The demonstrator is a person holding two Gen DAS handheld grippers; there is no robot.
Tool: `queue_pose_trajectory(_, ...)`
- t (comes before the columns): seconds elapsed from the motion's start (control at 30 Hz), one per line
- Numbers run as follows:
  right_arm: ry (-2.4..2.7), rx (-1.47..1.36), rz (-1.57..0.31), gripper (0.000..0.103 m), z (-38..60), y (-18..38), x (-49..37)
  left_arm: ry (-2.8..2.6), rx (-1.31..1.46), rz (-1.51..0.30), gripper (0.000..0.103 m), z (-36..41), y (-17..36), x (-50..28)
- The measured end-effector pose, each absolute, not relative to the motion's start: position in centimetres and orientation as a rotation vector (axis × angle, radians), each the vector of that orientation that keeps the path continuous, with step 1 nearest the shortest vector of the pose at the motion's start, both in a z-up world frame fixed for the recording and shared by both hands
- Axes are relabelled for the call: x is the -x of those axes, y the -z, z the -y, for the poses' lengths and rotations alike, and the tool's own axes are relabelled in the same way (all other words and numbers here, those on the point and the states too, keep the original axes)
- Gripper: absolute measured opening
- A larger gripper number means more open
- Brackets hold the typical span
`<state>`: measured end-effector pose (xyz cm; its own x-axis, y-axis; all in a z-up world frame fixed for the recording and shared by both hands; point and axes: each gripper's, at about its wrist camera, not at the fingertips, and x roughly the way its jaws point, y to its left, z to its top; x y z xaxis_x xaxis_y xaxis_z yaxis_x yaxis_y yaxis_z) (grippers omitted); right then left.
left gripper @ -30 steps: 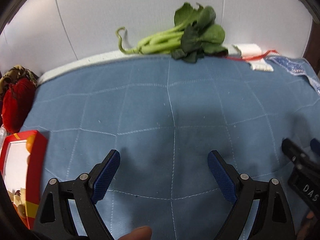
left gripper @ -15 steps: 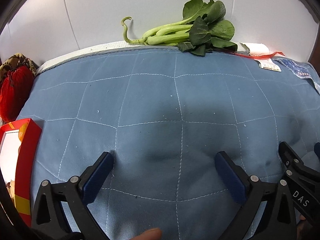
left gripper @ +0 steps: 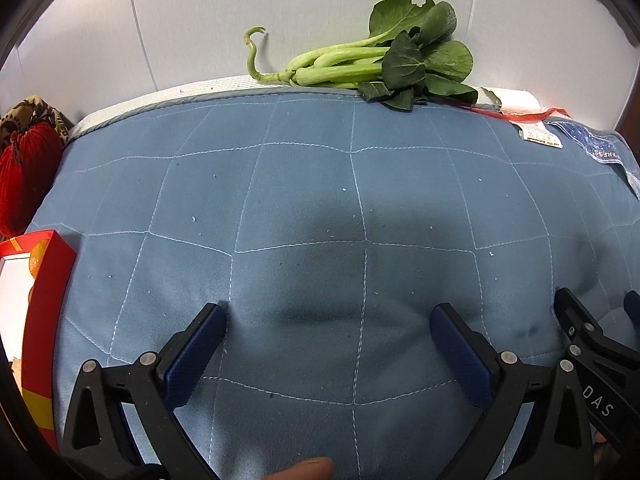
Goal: Organize fruits
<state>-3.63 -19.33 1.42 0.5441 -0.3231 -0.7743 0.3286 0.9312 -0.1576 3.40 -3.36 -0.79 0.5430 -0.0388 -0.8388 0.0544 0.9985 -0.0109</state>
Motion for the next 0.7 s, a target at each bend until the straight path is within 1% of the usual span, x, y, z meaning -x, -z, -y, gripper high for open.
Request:
queue_pose_trajectory(0.23,0.391,-0.005,-0.898,0.103,19.2,-1.8,3.9,0.054,-0.017,-0.998,0.102,3.5,0.6,-3.4)
queue_pose_trajectory(0.37,0.408,0.079,-0.728,0.103,16.8,-4.4,5.4,0.008,-0.018,-1.001,0.101,3.0,-0.3,-2.8)
queue_pose_trajectory(0.4,0.402,0.109,-0.690,0.103,16.0,-5.2,5.7,-0.006,-0.012,-0.993,0.099,2.7,-0.7,-2.5)
queue_pose_trajectory(0.47,0.379,0.132,-0.624,0.103,14.6,-6.6,6.4,-0.037,-0.022,-0.949,0.098,1.9,-2.5,-1.3)
queue_pose_trajectory(0.57,0.309,0.083,-0.539,0.103,13.0,-9.0,7.7,-0.087,-0.053,-0.856,0.098,-0.2,-6.4,1.6)
queue_pose_trajectory(0.7,0.099,-0.032,-0.502,0.103,10.3,-12.1,10.1,-0.240,-0.042,-0.752,0.098,-4.8,-11.5,7.0)
